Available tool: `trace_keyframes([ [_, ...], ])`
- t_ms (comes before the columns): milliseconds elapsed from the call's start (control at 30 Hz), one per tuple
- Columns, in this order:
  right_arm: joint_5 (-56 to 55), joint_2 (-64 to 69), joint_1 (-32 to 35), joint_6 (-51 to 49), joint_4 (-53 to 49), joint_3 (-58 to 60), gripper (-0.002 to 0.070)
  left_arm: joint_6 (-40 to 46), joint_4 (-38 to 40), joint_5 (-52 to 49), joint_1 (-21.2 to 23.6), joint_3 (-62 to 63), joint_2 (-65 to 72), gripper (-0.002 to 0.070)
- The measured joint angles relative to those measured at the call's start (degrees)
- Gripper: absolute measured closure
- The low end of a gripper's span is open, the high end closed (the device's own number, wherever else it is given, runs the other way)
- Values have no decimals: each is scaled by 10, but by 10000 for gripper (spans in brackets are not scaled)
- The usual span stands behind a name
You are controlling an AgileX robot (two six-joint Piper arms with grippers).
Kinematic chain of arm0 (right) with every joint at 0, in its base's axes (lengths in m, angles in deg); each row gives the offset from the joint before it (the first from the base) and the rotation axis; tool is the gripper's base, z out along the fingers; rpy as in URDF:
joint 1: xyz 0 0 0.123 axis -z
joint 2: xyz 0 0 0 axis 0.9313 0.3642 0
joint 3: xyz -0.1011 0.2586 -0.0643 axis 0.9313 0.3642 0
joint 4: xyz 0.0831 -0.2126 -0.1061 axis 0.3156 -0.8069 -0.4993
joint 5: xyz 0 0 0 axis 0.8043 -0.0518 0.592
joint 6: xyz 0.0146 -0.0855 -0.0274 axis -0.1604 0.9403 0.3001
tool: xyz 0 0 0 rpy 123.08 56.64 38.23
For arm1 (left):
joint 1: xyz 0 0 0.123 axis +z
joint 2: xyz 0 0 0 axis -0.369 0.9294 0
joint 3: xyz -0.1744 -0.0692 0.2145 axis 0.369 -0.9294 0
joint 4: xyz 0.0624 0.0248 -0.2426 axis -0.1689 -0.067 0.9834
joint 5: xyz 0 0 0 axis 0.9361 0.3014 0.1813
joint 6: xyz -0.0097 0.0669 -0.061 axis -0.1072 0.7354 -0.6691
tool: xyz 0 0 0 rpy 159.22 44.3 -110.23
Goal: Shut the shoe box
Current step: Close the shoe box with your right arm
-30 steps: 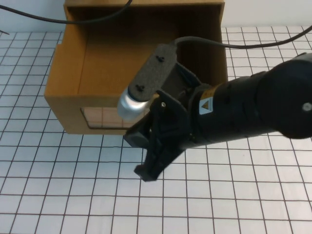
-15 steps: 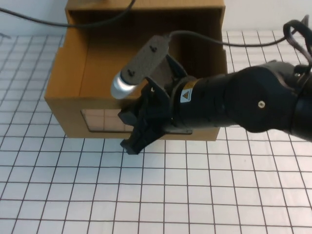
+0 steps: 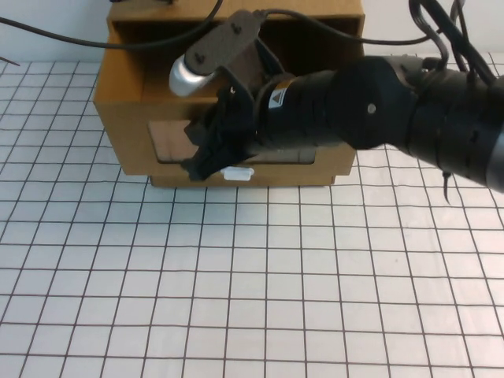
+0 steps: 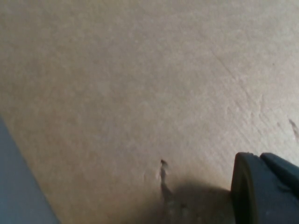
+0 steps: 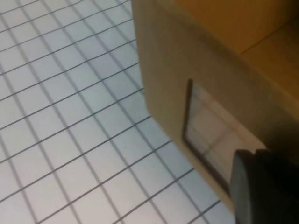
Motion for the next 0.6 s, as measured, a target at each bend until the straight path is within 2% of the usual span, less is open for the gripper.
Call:
trace_keyframes([
  [600,147,84,70,35,97,-148,690,0,-3,2,0,0,1,680],
])
